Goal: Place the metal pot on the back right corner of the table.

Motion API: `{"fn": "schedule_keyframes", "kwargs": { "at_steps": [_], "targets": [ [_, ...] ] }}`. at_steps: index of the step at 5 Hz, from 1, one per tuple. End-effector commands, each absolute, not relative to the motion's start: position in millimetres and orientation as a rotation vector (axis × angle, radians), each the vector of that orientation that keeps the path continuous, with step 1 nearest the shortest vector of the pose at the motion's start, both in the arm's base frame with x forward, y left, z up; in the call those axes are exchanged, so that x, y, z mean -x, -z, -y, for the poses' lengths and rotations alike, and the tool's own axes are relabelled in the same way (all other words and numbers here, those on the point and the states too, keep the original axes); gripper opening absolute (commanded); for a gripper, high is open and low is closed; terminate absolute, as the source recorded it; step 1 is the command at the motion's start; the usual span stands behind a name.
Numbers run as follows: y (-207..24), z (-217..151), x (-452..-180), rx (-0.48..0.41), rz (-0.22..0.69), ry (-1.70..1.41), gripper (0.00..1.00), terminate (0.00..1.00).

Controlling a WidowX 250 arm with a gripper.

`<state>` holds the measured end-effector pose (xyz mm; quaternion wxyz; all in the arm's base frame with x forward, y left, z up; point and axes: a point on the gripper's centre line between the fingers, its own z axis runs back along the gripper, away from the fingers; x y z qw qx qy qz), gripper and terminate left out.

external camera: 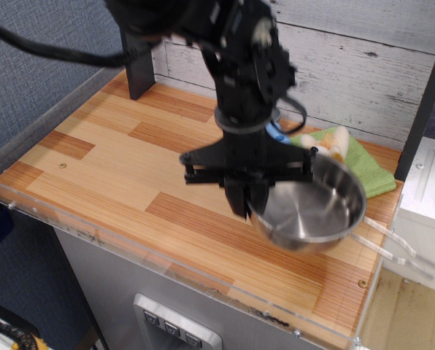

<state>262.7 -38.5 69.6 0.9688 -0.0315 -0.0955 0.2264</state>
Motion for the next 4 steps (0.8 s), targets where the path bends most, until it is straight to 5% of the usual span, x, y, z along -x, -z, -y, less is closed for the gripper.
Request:
{"fn": "schedule_keyframes", "kwargs": {
  "at_steps": [1, 4],
  "targets": [
    [-135, -11, -264, 0.018, 0.337, -0.601, 0.0, 0.0],
    [-133, -101, -273, -0.001, 0.352, -0.78, 0.0, 0.0]
  ]
}}
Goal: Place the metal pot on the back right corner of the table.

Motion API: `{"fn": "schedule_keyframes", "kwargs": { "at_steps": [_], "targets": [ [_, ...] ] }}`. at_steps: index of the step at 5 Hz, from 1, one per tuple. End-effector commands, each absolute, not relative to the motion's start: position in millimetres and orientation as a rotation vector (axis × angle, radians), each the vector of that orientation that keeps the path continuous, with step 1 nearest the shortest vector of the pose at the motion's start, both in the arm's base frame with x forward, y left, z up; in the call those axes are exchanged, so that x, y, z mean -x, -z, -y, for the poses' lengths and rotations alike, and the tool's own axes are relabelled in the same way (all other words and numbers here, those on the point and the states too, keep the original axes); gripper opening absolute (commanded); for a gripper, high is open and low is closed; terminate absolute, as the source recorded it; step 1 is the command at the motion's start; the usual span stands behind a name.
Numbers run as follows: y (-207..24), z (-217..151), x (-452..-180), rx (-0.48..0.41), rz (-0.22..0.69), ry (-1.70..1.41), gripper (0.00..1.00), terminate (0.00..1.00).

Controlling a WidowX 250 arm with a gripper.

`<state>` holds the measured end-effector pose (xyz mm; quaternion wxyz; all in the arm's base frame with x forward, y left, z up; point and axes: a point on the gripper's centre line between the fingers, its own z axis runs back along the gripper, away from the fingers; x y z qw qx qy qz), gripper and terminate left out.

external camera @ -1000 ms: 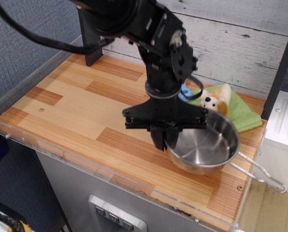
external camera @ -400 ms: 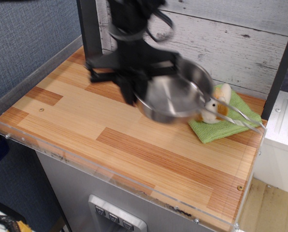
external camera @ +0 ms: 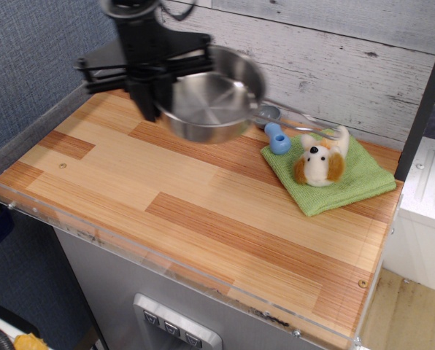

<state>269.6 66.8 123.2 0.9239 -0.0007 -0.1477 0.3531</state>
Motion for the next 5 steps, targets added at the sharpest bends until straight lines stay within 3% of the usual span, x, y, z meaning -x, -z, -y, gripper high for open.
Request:
{"fn": "schedule_keyframes", "kwargs": {
  "at_steps": [1, 3, 5],
  "targets": [
    [-127, -130, -274, -0.033, 0.339, -0.829, 0.0, 0.0],
    [-93, -171, -279, -0.064, 0.277, -0.896, 0.0, 0.0],
    [-68, -193, -303, -0.084, 0.246, -0.887, 0.0, 0.0]
  ]
}}
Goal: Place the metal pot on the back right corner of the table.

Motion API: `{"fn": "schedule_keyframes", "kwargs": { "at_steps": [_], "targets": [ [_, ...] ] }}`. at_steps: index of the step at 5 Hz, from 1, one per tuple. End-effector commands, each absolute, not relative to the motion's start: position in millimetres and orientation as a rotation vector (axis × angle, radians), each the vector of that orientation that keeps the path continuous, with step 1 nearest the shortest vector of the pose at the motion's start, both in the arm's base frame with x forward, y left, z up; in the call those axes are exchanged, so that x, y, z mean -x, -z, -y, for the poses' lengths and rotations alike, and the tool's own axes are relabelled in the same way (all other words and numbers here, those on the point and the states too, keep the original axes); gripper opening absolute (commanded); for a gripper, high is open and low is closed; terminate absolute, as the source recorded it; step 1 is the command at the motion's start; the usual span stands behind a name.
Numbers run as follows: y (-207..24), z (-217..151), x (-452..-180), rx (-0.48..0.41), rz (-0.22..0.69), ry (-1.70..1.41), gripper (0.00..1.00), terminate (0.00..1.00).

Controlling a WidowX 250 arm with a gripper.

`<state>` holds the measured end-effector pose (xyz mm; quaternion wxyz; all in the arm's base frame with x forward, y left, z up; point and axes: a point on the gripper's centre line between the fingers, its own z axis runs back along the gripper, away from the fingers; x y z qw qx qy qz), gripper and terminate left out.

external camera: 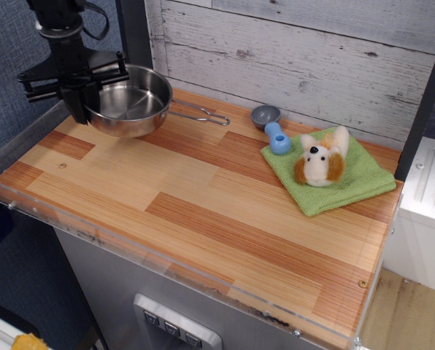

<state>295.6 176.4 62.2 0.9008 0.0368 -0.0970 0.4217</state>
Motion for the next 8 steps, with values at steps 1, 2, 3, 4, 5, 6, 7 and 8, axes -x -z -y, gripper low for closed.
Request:
{"fn": "schedule_keyframes", "kwargs": {
  "at_steps": [1, 2, 3, 4, 5, 6, 7, 8],
  "targets": [
    [-62, -198, -314, -0.074, 0.245, -0.883, 0.0, 0.0],
    [-51, -200, -317, -0.061, 0.226, -0.88, 0.0, 0.0],
    [-42, -199, -316, -0.044, 0.209, -0.887, 0.0, 0.0],
    [-41, -198, -316, -0.029, 0.203, -0.893, 0.0, 0.0],
    [-37, -197, -315, -0.008, 0.188, -0.904, 0.0, 0.0],
    [-35, -198, -313, -0.042, 0.169, -0.949, 1.0, 0.0],
    [-35, -202, -310, -0.063, 0.162, -0.957, 1.0, 0.0],
    [-35, -202, -309, -0.07, 0.159, -0.956, 1.0, 0.0]
  ]
}}
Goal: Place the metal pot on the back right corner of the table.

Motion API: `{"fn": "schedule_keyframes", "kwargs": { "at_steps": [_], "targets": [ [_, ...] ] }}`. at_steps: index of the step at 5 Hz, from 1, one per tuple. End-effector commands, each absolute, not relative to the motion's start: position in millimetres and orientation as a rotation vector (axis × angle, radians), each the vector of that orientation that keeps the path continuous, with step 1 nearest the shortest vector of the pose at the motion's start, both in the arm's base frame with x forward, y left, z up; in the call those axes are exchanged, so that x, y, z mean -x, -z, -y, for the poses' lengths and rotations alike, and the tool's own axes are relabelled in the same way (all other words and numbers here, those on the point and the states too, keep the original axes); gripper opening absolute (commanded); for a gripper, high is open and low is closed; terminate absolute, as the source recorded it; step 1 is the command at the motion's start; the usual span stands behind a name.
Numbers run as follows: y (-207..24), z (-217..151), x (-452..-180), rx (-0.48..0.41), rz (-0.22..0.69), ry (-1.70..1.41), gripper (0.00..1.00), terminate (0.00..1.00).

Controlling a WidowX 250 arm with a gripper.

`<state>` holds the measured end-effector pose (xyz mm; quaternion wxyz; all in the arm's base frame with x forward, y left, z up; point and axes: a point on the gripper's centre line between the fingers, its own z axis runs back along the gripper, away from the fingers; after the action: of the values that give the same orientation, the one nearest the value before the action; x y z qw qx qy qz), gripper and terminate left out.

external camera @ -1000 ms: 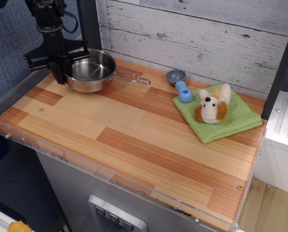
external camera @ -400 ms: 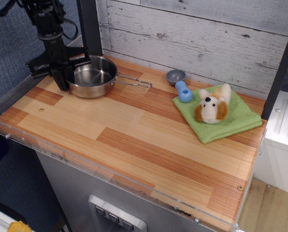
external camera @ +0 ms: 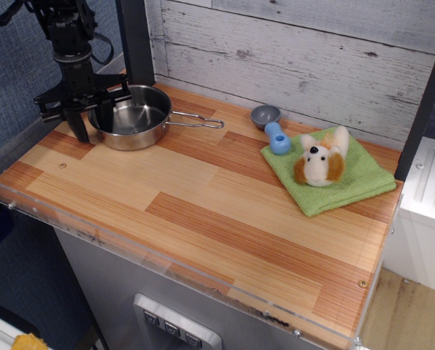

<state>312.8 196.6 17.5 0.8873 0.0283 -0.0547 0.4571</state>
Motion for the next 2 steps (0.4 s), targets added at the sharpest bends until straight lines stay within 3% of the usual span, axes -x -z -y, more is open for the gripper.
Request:
{"fn": "schedule_keyframes", "kwargs": {
  "at_steps": [1, 2],
  "targets": [
    [-35, -201, -310, -0.065, 0.162, -0.953, 1.0, 0.0],
    [-47, -197, -318, 0.001, 0.213, -0.923, 1.0, 0.0]
  ]
}}
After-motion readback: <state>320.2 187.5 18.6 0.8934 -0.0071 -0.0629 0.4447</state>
